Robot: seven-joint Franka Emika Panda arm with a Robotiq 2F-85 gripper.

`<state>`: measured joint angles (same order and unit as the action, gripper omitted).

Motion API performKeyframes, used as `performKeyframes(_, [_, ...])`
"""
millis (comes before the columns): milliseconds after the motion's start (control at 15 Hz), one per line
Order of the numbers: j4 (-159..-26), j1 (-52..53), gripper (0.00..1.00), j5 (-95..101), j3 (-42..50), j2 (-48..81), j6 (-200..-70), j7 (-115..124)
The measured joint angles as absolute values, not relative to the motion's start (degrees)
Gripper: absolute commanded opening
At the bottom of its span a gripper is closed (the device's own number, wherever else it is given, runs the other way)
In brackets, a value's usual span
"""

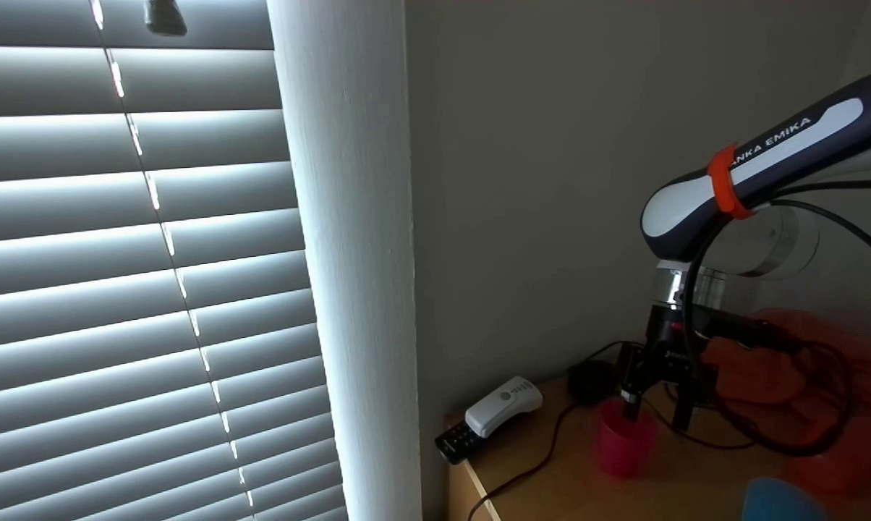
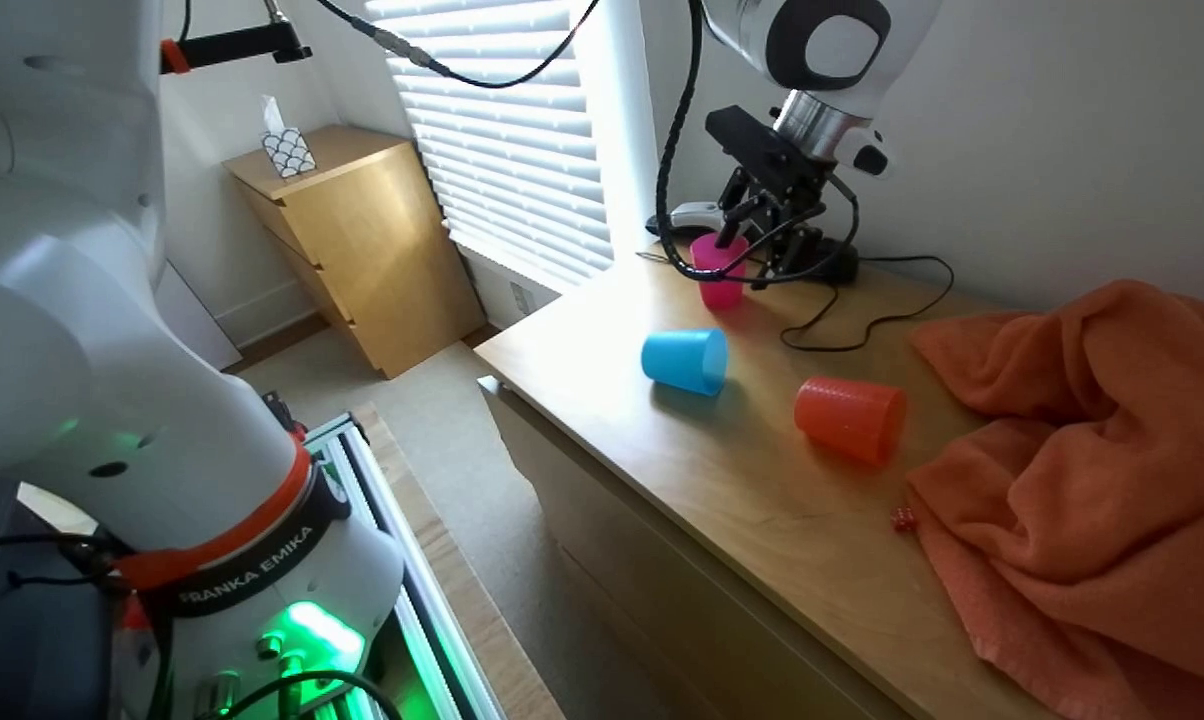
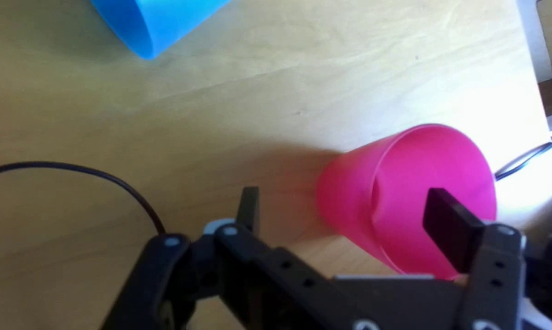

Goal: Lay the three cups on their side

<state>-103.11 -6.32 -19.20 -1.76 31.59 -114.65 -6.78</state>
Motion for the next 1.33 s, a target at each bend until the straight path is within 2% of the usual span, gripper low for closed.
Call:
performKeyframes(400, [-101.39,-7.37,0.11,-19.21,-1.81,33.49,-113.87,-7.81])
performKeyframes(533, [-99.99,-8.57,0.01,-19.96,-1.85,34.36,-110.33,-9.41])
performKeyframes(1000, [-91.34,-14.31,0.01,-24.17,-1.82,39.57,-89.82,-14.94])
performKeyframes(1333, [-84.05,-16.31,0.01,-25.51,-1.51,45.60,-79.68,-14.52])
